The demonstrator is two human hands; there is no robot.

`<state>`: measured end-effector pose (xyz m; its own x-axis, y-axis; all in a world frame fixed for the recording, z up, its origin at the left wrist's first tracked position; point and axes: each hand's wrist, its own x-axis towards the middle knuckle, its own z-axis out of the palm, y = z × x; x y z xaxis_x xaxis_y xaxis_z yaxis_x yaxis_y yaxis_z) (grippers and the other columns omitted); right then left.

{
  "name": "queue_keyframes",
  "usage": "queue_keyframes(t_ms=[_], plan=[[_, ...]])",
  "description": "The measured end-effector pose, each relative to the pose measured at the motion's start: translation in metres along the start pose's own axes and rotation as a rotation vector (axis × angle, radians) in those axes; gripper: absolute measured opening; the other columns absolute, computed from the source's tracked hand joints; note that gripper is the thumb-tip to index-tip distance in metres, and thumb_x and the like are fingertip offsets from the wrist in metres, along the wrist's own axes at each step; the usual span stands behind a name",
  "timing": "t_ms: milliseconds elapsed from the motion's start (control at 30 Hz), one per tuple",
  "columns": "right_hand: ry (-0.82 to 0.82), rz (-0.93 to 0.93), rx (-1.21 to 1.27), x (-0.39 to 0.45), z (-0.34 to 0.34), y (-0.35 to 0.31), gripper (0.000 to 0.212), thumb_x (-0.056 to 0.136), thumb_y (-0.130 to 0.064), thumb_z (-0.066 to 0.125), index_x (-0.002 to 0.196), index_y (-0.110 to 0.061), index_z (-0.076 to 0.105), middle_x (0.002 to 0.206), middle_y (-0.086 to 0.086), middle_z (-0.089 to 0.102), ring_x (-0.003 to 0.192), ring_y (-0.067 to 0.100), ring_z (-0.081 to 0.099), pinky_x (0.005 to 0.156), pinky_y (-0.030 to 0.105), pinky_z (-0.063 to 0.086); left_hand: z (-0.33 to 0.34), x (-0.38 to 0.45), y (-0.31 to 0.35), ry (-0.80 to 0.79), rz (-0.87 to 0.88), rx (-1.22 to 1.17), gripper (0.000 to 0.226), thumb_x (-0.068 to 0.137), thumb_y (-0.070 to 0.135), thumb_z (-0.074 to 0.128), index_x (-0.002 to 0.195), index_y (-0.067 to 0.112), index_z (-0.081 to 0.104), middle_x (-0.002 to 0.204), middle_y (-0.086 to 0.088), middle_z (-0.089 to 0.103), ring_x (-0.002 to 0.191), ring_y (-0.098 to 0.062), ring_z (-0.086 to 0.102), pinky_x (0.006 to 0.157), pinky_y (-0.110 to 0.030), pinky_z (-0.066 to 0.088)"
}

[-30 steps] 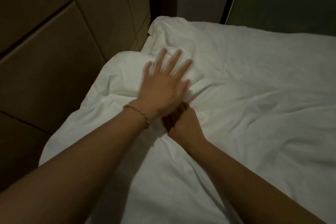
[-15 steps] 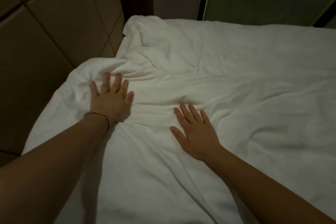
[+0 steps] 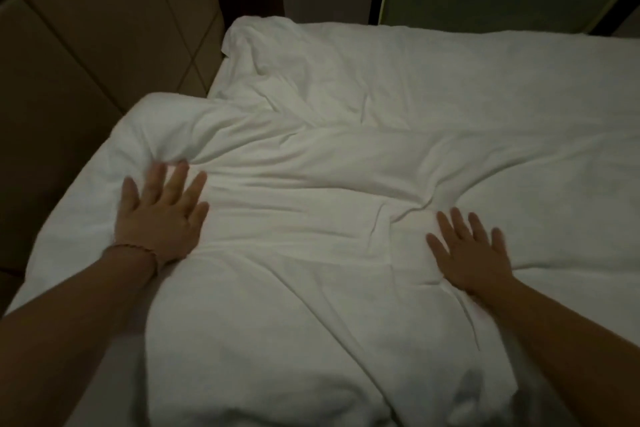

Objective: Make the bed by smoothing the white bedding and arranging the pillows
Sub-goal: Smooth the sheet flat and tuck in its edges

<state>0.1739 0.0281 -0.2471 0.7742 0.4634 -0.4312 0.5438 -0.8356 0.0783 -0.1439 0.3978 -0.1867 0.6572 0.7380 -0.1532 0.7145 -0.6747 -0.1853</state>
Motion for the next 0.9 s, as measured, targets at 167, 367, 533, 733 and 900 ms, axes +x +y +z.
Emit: queue_keyframes(t_ms=[167, 367, 533, 733, 900], plan=[[0.196, -0.21, 0.177, -0.023, -0.015, -0.043, 0.072, 0.093, -0.062, -0.003, 0.158, -0.031, 0.006, 0.166, -0.003, -0.002, 0.152, 0.021, -0.002, 0.121, 0.051, 0.003, -0.037, -0.024, 0.118, 0.144, 0.012, -0.341, 0.067, 0.098, 0.055, 0.013, 0.159, 0.028, 0.01, 0.167, -0.002, 0.0, 0.153, -0.027, -0.007, 0.118, -0.057, 0.004], [0.215, -0.527, 0.26, -0.078, 0.008, -0.091, 0.066, 0.096, -0.057, -0.005, 0.157, -0.033, 0.004, 0.166, -0.005, 0.0, 0.152, 0.019, 0.0, 0.121, 0.042, 0.003, -0.009, -0.082, 0.189, 0.059, 0.399, -0.205, 0.06, 0.102, 0.055, 0.01, 0.156, 0.036, 0.025, 0.165, 0.004, 0.016, 0.153, -0.024, 0.007, 0.119, -0.052, 0.005], [0.206, -0.303, 0.137, -0.063, 0.043, 0.001, 0.077, 0.089, -0.065, -0.013, 0.158, -0.032, 0.001, 0.166, -0.003, -0.002, 0.152, 0.018, 0.0, 0.121, 0.042, 0.0, -0.005, -0.094, 0.129, 0.053, 0.228, -0.048, 0.066, 0.098, 0.057, 0.018, 0.153, 0.025, 0.037, 0.162, -0.001, 0.028, 0.15, -0.029, 0.02, 0.115, -0.057, 0.016], [0.18, -0.313, 0.206, -0.084, 0.036, 0.011, 0.074, 0.09, -0.064, -0.011, 0.157, -0.034, -0.005, 0.166, -0.003, -0.007, 0.152, 0.018, -0.008, 0.12, 0.045, -0.004, -0.028, -0.172, 0.111, 0.254, 0.114, -0.151, 0.075, 0.097, 0.056, 0.026, 0.141, 0.0, 0.049, 0.148, -0.025, 0.043, 0.138, -0.043, 0.038, 0.105, -0.059, 0.035], [0.166, -0.464, 0.3, -0.116, 0.028, -0.031, 0.072, 0.09, -0.064, -0.012, 0.156, -0.036, -0.006, 0.166, -0.006, -0.008, 0.152, 0.015, -0.009, 0.122, 0.044, -0.002, -0.013, -0.217, 0.151, 0.315, 0.289, -0.178, 0.058, 0.099, 0.054, 0.036, 0.1, 0.002, 0.061, 0.108, -0.02, 0.055, 0.097, -0.039, 0.052, 0.086, -0.05, 0.041]])
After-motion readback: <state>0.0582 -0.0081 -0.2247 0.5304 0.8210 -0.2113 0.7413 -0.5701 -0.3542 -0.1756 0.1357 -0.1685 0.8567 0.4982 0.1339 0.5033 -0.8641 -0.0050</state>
